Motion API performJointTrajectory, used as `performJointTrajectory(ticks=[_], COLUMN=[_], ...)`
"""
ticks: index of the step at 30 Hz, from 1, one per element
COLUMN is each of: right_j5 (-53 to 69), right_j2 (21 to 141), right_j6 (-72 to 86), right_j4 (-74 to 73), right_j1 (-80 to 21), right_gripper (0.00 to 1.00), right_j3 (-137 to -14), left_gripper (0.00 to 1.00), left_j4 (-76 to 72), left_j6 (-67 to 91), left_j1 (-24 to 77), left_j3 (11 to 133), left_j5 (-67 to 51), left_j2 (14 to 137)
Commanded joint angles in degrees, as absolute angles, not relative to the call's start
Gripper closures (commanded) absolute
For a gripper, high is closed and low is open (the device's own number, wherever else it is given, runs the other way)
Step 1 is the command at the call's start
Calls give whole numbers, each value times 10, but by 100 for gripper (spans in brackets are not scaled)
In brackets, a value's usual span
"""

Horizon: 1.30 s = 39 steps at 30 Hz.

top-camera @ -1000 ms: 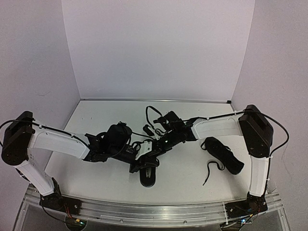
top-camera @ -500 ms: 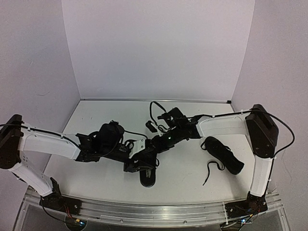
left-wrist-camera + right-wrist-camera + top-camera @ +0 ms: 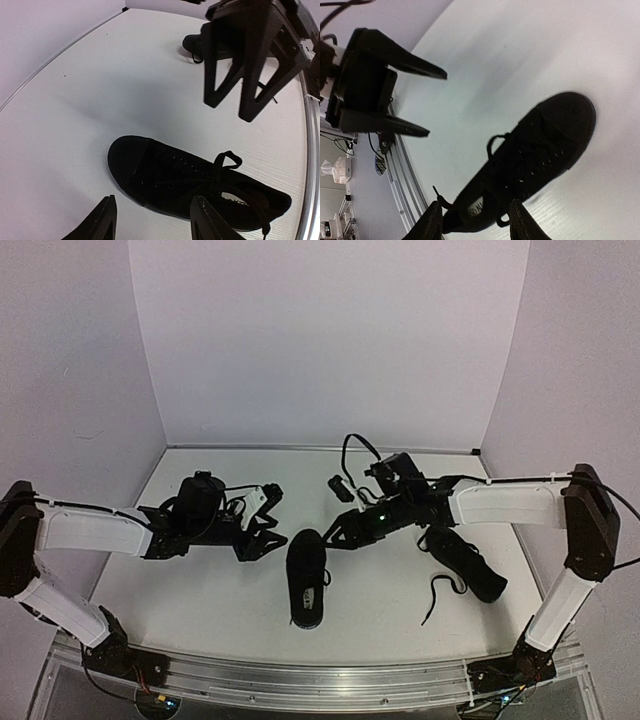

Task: Tie the shoes

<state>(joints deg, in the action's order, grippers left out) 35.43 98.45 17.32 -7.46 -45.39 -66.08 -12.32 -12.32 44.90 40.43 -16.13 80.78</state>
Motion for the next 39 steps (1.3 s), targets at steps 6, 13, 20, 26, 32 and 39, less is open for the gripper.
performJointTrajectory(ticks=[6,13,20,26,32,39], right_j5=[389,400,407,415,420,430], right_j2=[1005,1025,1040,1052,1063,1061], right_j6=[198,193,192,192,192,191], right_j4=[-24,-4,25,36,41,49], right_j1=[-450,-449,-449,-449,-449,-449], right_gripper=[58,57,57,57,57,57], right_j3=[-607,-586,-583,-581,-581,-577], left_gripper=[51,37,39,40,44,52], left_j4=[-110,-140,-121,-79,-48,-38], left_j6=[-79,17,83,114,130,140], left_j1=[434,414,412,412,411,412], left_j3=[495,520,564,591,609,612], left_j5=[-232,-312,-354,-355,-352,-358], left_j2=[911,954,1004,1035,1059,1068])
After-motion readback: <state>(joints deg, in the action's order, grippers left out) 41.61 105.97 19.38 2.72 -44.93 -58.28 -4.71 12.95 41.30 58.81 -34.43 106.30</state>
